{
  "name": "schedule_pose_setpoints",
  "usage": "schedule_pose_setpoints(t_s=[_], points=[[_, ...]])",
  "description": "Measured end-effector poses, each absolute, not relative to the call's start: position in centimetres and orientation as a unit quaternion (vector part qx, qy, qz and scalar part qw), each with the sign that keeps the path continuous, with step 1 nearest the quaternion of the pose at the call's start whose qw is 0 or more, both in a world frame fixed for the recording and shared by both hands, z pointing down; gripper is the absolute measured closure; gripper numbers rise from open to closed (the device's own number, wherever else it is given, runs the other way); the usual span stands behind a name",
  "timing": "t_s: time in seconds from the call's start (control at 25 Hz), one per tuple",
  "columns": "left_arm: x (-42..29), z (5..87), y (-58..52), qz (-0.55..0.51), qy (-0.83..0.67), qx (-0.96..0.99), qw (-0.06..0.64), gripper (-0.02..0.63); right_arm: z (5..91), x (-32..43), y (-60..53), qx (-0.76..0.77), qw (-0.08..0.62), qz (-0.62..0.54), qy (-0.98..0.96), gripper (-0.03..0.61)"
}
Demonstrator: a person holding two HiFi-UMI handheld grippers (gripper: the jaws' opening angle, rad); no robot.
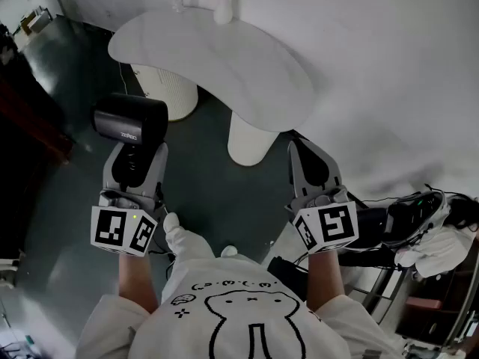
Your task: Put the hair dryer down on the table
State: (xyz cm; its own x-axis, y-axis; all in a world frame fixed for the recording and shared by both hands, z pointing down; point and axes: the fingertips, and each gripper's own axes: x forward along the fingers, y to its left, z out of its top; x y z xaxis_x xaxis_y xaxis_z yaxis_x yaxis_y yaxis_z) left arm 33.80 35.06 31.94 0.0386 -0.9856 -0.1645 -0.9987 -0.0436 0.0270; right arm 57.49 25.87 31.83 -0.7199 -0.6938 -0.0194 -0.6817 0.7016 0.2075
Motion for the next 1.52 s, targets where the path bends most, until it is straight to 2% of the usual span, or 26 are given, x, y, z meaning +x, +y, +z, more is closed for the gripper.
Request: schedule_pose_setpoints(t_s=[0.36, 0.72, 1.52], points=[[33.2, 32.5, 37.7, 0.048, 0.71, -0.701, 0.056, 0.373, 33.0, 57.0, 27.8, 0.362, 0.031, -0.105, -0.926, 0.581], [27.6, 30.9, 36.2, 0.048, 0.722, -0.687, 0.067, 0.373, 31.5, 53.4, 25.6, 0.379, 0.018, -0.094, -0.92, 0.581], [3.5, 32.7, 28.7, 0.064, 0.752, -0.655, 0.041, 0.373, 31.7, 30.3, 16.7, 0.358, 0.033, -0.101, -0.928, 0.581]])
